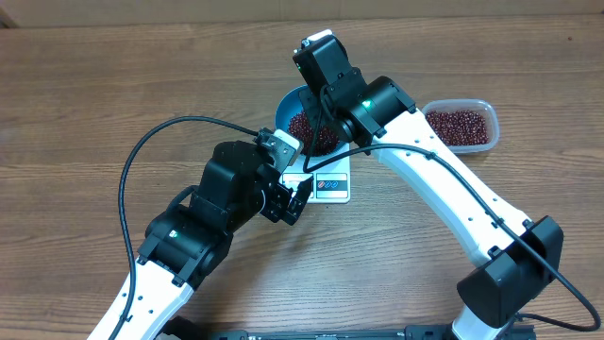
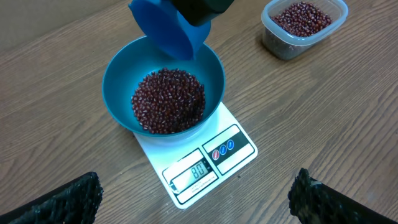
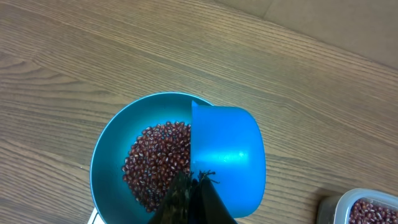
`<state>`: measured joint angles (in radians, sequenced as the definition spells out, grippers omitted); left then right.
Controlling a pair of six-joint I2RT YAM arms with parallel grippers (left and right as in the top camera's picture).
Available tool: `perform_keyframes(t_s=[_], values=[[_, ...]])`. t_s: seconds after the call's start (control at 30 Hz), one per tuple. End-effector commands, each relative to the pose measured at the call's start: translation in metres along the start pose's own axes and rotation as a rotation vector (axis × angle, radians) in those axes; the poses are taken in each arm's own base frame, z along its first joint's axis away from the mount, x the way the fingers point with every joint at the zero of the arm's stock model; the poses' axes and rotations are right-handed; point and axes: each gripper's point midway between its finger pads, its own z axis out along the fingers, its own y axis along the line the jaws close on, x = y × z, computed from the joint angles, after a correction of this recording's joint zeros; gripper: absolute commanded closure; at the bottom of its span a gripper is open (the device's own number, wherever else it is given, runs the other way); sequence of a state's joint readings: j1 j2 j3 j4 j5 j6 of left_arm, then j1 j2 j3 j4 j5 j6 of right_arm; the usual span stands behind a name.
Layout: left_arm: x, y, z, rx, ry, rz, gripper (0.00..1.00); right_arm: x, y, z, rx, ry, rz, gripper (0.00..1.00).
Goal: Scoop item into bowl and weigh 150g on scale
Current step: 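Hold the scoop inverted over the bowl to empty remaining beans, then move the empty scoop back to the bean tub with the right gripper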
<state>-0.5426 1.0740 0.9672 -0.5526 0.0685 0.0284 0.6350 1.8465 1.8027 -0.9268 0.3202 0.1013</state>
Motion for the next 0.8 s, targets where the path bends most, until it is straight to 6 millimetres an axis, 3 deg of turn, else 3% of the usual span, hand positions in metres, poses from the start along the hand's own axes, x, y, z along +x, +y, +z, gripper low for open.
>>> perform_keyframes(t_s=[0.0,0.2,0.37,0.57,0.77], values=[[0.002,-0.001,0.002,0.009,0.005,-0.011,0.0,-0.024,-0.011,-0.026,0.025,-0.088,0.037,0.96],[0.006,-0.001,0.002,0.008,0.02,-0.012,0.0,-0.034,-0.057,-0.043,0.155,-0.14,0.136,0.96],[0.006,-0.001,0.002,0.008,0.023,-0.012,0.0,-0.029,-0.101,-0.046,0.225,-0.124,0.228,0.96],[0.006,-0.001,0.002,0.008,0.023,-0.012,0.01,-0.008,-0.164,-0.04,0.327,-0.05,0.329,0.96],[0.006,-0.001,0.002,0.008,0.023,-0.012,0.0,0.022,-0.211,-0.04,0.407,0.046,0.386,0.96]])
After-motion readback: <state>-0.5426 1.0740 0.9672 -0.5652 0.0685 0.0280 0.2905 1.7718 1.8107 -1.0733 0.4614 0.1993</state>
